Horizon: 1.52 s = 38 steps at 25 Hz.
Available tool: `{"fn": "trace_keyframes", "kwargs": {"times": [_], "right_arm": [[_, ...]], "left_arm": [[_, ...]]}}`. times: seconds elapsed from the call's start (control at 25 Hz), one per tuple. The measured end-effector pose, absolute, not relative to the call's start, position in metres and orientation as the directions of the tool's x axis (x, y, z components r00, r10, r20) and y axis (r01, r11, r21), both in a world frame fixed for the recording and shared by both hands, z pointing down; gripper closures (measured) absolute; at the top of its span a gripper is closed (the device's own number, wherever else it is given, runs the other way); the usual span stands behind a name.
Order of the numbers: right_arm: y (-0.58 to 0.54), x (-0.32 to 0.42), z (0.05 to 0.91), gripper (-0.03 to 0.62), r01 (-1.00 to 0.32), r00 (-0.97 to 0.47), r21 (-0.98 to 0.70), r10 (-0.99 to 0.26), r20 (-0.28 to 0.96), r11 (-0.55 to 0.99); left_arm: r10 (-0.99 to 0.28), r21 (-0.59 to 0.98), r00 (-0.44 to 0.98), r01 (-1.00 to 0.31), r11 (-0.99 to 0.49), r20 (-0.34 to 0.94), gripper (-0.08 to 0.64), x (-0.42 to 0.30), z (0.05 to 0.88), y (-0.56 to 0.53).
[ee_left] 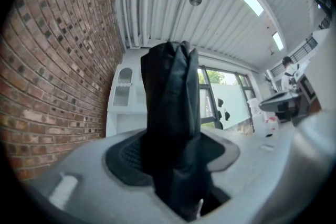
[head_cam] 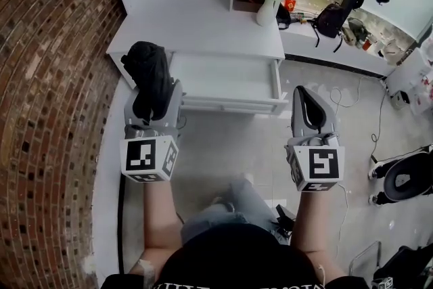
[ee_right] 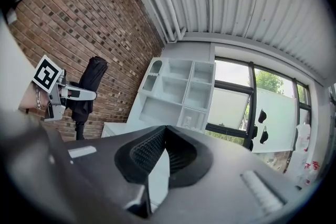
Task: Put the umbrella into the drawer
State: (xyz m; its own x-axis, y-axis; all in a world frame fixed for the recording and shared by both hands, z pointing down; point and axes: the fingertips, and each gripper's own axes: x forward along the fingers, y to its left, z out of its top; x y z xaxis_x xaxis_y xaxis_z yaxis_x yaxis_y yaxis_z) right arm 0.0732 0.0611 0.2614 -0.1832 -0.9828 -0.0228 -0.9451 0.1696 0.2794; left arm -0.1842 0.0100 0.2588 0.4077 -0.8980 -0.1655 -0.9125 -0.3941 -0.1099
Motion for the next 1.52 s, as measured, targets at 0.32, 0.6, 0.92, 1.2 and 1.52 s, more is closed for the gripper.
{"fn": "trace_keyframes", "kwargs": {"times": [0.32, 0.6, 0.92, 1.2, 1.52], "right_arm": [[0.021, 0.086, 0.274, 0.589, -0.942, -0.198, 0.279, -0.98, -0.013, 0.187], [-0.048, 0.101, 0.279, 0.589, -0.928, -0.246, 0.29, -0.969, -0.002, 0.235], [-0.149, 0.129, 0.28, 0.589, -0.911, -0.3, 0.293, -0.954, 0.008, 0.289], [-0.227, 0.166, 0.287, 0.589, -0.899, -0.335, 0.286, -0.942, 0.037, 0.331], [-0.284, 0.196, 0.307, 0.589, -0.903, -0.352, 0.238, -0.934, 0.067, 0.358]], "left_arm": [[-0.903, -0.093, 0.394, -0.919, -0.383, -0.17, 0.319, -0.177, 0.262, -0.022], [-0.918, -0.068, 0.36, -0.933, -0.353, -0.169, 0.319, -0.162, 0.264, -0.084], [-0.93, -0.07, 0.337, -0.941, -0.33, -0.147, 0.319, -0.125, 0.264, -0.174], [-0.942, -0.067, 0.313, -0.949, -0.307, -0.118, 0.319, -0.088, 0.267, -0.249], [-0.959, -0.005, 0.276, -0.961, -0.276, -0.059, 0.319, -0.066, 0.295, -0.307]]}}
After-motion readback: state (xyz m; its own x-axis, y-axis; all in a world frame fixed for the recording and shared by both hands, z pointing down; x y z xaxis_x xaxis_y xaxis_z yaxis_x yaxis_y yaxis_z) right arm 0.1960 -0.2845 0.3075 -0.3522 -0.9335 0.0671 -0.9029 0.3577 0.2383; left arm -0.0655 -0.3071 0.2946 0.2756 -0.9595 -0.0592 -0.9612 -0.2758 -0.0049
